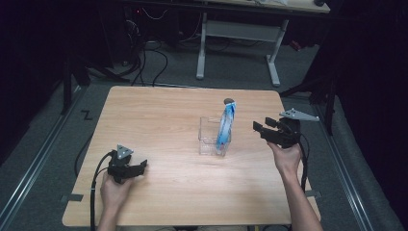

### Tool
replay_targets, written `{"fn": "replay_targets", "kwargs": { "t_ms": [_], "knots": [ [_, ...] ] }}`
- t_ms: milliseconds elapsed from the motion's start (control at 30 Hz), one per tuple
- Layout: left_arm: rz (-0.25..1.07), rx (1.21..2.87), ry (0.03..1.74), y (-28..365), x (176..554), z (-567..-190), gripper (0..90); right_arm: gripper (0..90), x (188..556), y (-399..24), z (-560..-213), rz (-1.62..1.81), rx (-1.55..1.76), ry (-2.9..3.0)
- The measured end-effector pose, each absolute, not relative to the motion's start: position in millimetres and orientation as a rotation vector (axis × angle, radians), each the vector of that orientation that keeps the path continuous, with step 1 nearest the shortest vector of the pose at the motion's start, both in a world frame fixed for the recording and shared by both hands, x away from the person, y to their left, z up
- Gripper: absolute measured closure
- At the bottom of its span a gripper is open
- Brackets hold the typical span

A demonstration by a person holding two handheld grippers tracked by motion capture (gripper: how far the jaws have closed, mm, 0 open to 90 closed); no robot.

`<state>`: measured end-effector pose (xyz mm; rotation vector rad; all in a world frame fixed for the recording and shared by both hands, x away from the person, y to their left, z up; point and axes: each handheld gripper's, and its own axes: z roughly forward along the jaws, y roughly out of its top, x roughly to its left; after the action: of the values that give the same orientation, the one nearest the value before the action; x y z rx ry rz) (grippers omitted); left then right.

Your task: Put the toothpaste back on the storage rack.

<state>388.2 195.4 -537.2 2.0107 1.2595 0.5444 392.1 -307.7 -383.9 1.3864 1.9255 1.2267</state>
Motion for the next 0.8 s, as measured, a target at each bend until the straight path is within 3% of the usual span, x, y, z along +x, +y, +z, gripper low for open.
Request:
{"fn": "replay_targets", "kwargs": {
  "t_ms": [800],
  "knots": [
    [0.545,2.011,1.26,195,388,-537,24.9,39.4,370,-339,-387,1.246,1.423,1.855]
  ]
}}
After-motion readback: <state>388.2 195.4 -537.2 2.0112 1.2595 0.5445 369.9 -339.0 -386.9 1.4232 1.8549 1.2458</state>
